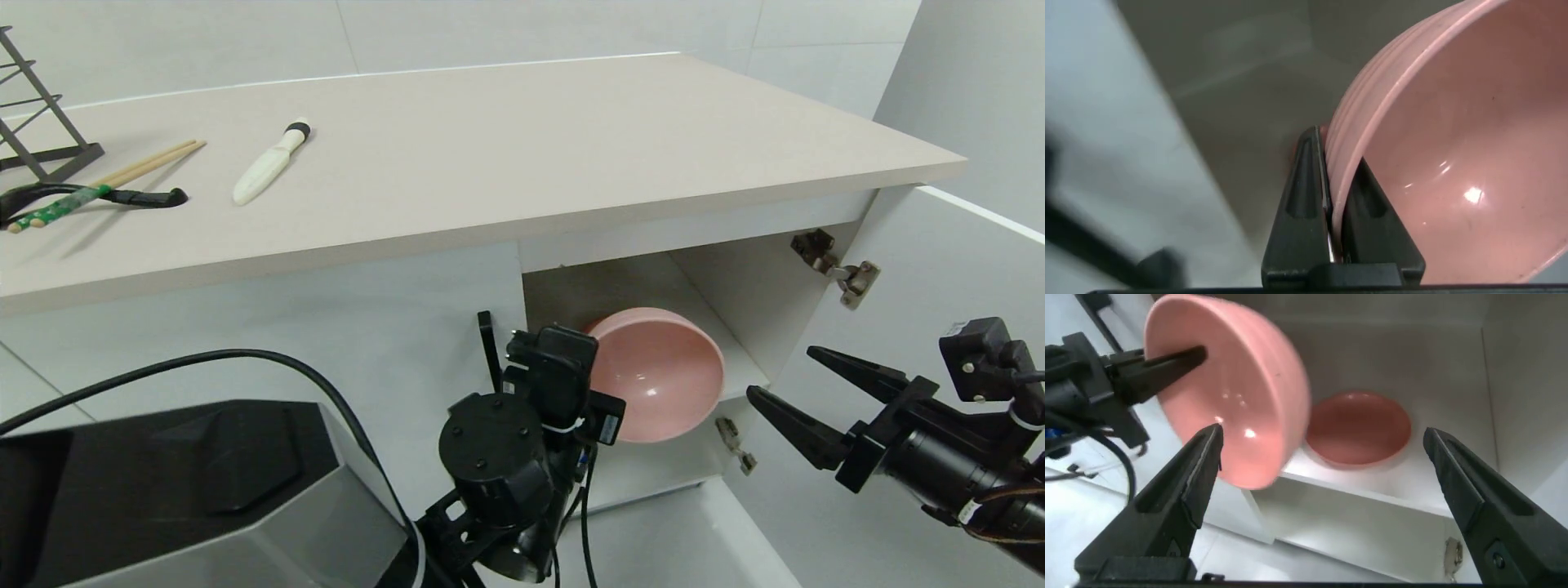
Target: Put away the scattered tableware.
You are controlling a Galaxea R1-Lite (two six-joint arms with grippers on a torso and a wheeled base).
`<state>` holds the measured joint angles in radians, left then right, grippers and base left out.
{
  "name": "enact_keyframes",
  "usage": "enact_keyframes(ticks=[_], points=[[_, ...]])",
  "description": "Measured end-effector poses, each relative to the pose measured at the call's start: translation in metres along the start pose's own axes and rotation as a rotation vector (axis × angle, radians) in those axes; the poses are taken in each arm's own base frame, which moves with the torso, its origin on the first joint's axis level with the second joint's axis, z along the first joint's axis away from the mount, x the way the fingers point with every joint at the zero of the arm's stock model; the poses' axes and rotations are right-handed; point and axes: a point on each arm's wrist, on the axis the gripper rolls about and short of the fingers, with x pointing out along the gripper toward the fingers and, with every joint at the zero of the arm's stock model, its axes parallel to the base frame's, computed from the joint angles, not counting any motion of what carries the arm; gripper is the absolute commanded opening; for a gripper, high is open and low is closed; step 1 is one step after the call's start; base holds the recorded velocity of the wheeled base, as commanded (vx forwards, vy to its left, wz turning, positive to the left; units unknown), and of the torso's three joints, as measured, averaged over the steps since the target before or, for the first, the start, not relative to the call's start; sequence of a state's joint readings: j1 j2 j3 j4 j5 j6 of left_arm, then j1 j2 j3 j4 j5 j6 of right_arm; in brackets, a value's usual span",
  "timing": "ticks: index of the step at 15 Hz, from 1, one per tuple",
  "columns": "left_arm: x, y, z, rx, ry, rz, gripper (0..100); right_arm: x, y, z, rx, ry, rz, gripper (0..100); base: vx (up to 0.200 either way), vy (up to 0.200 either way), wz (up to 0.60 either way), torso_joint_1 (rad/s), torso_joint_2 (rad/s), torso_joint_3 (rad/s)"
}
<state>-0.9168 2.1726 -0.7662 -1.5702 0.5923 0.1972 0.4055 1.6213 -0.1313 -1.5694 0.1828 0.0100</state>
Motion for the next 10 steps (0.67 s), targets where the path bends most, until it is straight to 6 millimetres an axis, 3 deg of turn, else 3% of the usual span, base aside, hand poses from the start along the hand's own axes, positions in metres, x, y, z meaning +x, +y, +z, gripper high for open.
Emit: enact_keyframes(ticks=[4,10], points=[[-0.002,-0.028,-0.002,-0.048,-0.019,-0.05,0,0.009,-0.011,-0.007,0.004,0.027,-0.043,100,0.0,0.0,0.0,0.0,0.0,0.0],[0.01,-0.045,0.004,-0.092,-0.072,-0.053,0,0.018,-0.019,-0.004,-0.002,0.004,-0.073,100,0.0,0.0,0.0,0.0,0.0,0.0]])
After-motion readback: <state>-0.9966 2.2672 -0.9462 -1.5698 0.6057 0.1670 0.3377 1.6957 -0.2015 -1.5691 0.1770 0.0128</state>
